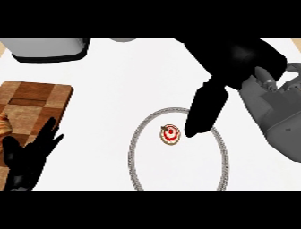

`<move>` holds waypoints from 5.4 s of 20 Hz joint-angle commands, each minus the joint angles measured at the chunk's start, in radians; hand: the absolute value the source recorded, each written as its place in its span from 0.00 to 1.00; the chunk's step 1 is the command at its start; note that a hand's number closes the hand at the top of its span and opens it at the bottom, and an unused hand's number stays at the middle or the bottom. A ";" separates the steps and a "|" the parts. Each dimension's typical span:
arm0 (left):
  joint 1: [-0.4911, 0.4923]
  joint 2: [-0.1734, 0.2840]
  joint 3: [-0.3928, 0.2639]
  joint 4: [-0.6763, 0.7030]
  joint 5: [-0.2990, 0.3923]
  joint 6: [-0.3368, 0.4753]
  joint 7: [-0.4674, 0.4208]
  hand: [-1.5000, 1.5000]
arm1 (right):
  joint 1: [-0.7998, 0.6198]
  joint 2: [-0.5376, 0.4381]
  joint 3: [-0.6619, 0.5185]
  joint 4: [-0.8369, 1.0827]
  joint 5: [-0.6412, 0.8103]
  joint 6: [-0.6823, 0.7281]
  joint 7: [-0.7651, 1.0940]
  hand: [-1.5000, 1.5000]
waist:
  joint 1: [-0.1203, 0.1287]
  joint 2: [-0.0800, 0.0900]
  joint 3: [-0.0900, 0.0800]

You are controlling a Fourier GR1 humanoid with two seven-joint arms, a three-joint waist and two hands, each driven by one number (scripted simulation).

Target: Pick the cupcake from the placemat and place it in the basket

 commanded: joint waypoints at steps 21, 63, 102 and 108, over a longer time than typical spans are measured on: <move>0.010 0.002 0.002 0.112 -0.009 -0.063 0.053 0.50 | 0.282 0.084 0.203 -0.020 0.264 -0.159 0.089 0.00 | 0.034 0.023 -0.012; 0.066 -0.058 0.002 0.056 -0.088 -0.062 0.056 0.50 | 0.553 0.275 0.250 0.187 0.603 -0.209 -0.099 0.00 | 0.045 0.023 -0.010; 0.210 -0.039 0.137 -0.033 -0.038 -0.050 0.059 0.50 | 1.035 -0.120 0.048 -0.986 0.472 -0.487 -0.489 1.00 | -0.119 0.008 -0.004; 0.229 -0.058 0.108 -0.037 -0.047 -0.057 0.045 0.50 | 1.020 -0.157 -0.166 -0.956 0.405 -0.499 -0.473 1.00 | -0.110 0.011 -0.008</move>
